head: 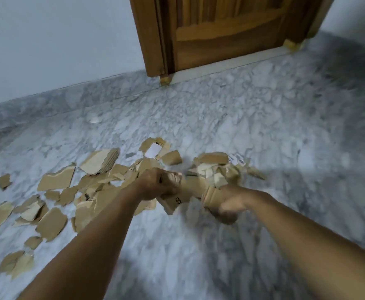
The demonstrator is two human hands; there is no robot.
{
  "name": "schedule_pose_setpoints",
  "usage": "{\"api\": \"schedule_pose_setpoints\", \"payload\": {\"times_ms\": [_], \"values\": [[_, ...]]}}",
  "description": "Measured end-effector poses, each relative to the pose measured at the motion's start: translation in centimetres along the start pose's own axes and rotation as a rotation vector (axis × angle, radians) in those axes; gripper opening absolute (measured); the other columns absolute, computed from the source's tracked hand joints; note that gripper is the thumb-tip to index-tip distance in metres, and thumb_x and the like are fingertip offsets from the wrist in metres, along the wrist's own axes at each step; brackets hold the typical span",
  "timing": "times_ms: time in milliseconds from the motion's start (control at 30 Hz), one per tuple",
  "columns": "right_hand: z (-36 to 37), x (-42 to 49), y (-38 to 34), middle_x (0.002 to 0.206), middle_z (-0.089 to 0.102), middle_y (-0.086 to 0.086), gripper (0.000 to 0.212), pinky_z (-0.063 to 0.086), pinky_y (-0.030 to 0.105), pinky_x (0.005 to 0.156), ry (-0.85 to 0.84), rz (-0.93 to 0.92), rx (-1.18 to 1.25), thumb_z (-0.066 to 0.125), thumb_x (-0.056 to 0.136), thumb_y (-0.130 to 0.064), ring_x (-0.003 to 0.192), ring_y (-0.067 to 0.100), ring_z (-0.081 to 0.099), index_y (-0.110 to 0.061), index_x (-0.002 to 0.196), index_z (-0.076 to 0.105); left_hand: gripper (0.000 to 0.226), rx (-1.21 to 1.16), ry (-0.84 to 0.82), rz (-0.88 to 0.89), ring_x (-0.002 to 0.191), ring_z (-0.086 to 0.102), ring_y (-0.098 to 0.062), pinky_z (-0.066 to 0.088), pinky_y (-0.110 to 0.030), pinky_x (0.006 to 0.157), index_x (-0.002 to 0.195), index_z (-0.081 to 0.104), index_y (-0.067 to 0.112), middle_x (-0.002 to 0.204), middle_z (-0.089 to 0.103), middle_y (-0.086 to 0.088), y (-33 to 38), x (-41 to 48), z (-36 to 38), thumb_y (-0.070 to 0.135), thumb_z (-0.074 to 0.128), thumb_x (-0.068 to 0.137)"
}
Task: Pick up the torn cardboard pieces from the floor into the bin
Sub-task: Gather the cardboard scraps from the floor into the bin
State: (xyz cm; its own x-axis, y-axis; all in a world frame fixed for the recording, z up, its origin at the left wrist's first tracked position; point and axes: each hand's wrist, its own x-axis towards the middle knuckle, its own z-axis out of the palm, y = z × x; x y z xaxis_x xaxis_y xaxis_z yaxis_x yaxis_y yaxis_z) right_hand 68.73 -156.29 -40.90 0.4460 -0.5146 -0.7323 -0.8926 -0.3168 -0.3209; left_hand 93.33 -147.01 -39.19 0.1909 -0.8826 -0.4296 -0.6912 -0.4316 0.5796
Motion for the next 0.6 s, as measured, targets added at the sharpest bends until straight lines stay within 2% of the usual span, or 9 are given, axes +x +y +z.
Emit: {"api": "schedule_pose_setpoints", "payload": {"times_ms": [67, 167, 233, 333, 400, 500, 533, 600], "values": [[-2.6, -0.5, 2.3, 0.105, 0.064, 0.004, 0.051, 0.053, 0.028, 0.069, 0.019, 0.037, 0.050, 0.071, 0.072, -0.034, 0.089, 0.020, 0.064, -0.018, 0.118, 0.058, 0.023, 0.172, -0.104, -0.020, 0.090, 0.064, -0.020, 0.048, -0.027, 0.072, 0.090, 0.070, 0.014, 0.093, 0.069, -0.002, 2.7, 1.7, -0.9, 0.031, 0.080, 0.078], [-4.6, -0.4, 4.7, 0.107, 0.068, 0.006, 0.045, 0.057, 0.035, 0.081, 0.020, 0.049, 0.171, 0.074, 0.067, -0.037, 0.094, 0.023, 0.067, -0.020, 0.108, 0.066, 0.029, 0.385, -0.291, -0.046, 0.100, 0.062, -0.024, 0.048, -0.035, 0.088, 0.105, 0.069, 0.011, 0.105, 0.068, -0.005, 5.9, 3.4, -0.6, 0.031, 0.072, 0.085], [-4.9, 0.1, 5.4, 0.109, 0.068, 0.009, 0.047, 0.057, 0.037, 0.086, 0.033, 0.054, 0.234, 0.074, 0.066, -0.034, 0.099, 0.026, 0.067, -0.018, 0.110, 0.068, 0.034, 0.517, -0.356, -0.037, 0.105, 0.061, -0.026, 0.049, -0.041, 0.096, 0.116, 0.068, 0.014, 0.116, 0.067, -0.006, 6.7, 5.1, 0.0, 0.034, 0.066, 0.088], [-4.1, 2.1, 5.1, 0.125, 0.060, 0.015, 0.063, 0.055, 0.037, 0.086, 0.116, 0.102, 0.265, 0.074, 0.067, -0.036, 0.111, 0.032, 0.061, -0.010, 0.124, 0.062, 0.039, 0.624, -0.397, 0.029, 0.111, 0.057, -0.029, 0.048, -0.046, 0.098, 0.124, 0.062, 0.022, 0.128, 0.058, -0.008, 6.0, 6.9, 2.0, 0.038, 0.059, 0.089], [-2.8, 3.7, 4.2, 0.142, 0.047, 0.020, 0.079, 0.049, 0.038, 0.085, 0.181, 0.155, 0.258, 0.071, 0.068, -0.042, 0.125, 0.038, 0.051, -0.007, 0.136, 0.052, 0.052, 0.681, -0.351, 0.054, 0.120, 0.049, -0.033, 0.045, -0.049, 0.101, 0.136, 0.048, 0.018, 0.135, 0.044, -0.012, 4.9, 7.5, 3.5, 0.043, 0.058, 0.091], [-0.4, 6.2, 2.6, 0.164, 0.007, 0.015, 0.110, 0.031, 0.053, 0.113, 0.190, 0.228, 0.281, 0.070, 0.073, -0.049, 0.146, 0.042, 0.018, -0.012, 0.158, 0.010, 0.068, 0.749, -0.283, 0.147, 0.129, 0.036, -0.035, 0.043, -0.049, 0.101, 0.147, 0.030, 0.012, 0.146, 0.028, -0.014, 2.7, 8.8, 5.0, 0.046, 0.056, 0.093], [0.4, 6.7, 2.2, 0.165, 0.000, 0.013, 0.113, 0.026, 0.056, 0.115, 0.216, 0.249, 0.273, 0.070, 0.079, -0.049, 0.147, 0.042, 0.013, -0.014, 0.159, -0.001, 0.071, 0.730, -0.281, 0.171, 0.131, 0.033, -0.035, 0.042, -0.048, 0.102, 0.148, 0.028, 0.011, 0.148, 0.024, -0.013, 2.1, 9.4, 5.2, 0.046, 0.057, 0.093], [1.6, 7.1, 1.4, 0.163, 0.005, 0.013, 0.112, 0.027, 0.057, 0.112, 0.297, 0.284, 0.202, 0.069, 0.085, -0.049, 0.145, 0.041, 0.018, -0.012, 0.159, -0.007, 0.072, 0.684, -0.296, 0.204, 0.133, 0.030, -0.034, 0.041, -0.049, 0.104, 0.147, 0.028, 0.010, 0.152, 0.018, -0.010, 1.1, 10.4, 5.3, 0.045, 0.059, 0.092]]}}
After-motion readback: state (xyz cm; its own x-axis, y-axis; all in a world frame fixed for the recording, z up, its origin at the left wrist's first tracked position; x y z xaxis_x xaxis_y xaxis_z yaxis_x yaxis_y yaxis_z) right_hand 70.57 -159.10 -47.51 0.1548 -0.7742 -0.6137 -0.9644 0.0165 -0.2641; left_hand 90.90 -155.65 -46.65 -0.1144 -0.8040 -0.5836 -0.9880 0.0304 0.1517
